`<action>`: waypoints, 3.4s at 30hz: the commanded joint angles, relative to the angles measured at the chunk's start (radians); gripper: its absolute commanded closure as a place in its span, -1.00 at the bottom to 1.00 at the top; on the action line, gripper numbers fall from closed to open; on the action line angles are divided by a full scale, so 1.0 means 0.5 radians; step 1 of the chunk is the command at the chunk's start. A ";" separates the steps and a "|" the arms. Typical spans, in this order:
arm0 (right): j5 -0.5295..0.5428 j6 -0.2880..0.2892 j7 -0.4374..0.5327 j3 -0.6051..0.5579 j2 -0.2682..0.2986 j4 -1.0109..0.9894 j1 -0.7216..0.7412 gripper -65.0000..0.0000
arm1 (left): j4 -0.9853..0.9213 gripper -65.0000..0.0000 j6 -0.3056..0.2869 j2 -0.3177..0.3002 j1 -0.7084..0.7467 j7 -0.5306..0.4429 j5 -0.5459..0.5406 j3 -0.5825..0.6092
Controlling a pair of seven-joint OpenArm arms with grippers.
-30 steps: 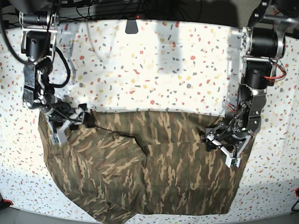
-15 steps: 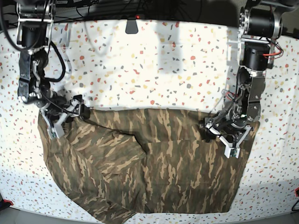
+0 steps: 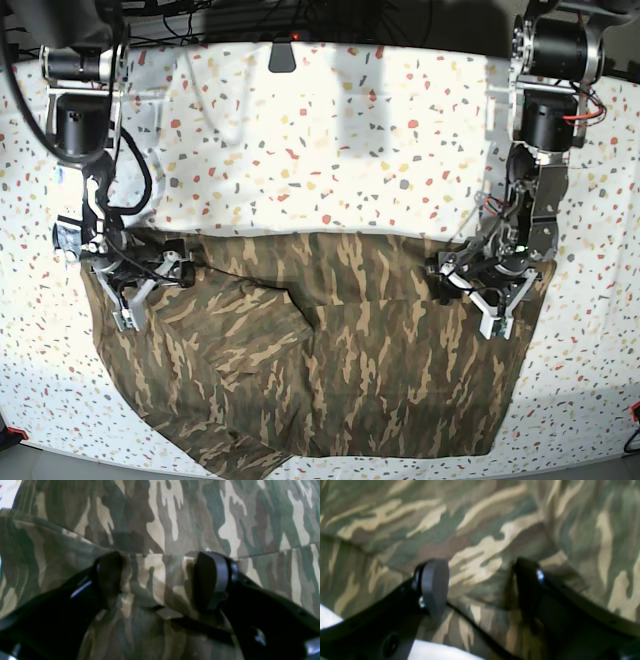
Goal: Fold the T-shirt properly
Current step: 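Grip the folded edge with both grippers and lift it slightly, then lift the folded edge with both grippers and pull it toward the robot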
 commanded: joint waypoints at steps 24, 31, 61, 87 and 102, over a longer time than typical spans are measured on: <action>0.370 0.002 -0.227 -0.046 0.220 0.452 -0.407 -0.28 | 0.464 -0.37 -0.031 0.001 0.325 0.333 -0.023 0.006; 0.364 0.002 -0.247 -0.046 0.221 0.452 -0.175 -0.28 | 0.465 -0.37 -0.038 -0.001 0.098 0.314 -0.007 0.006; 0.204 0.002 -0.177 -0.048 0.184 0.478 -0.465 -0.28 | 0.694 -0.37 -0.157 -0.034 0.446 0.234 -0.031 0.006; 0.320 0.002 -0.335 0.211 0.231 0.866 -0.366 -0.28 | 0.713 -0.37 -0.425 -0.048 0.121 0.275 0.117 0.006; 0.360 0.002 -0.441 -0.238 0.742 1.140 -0.509 -0.28 | 1.170 -0.37 -0.523 -0.900 0.080 0.066 0.623 1.083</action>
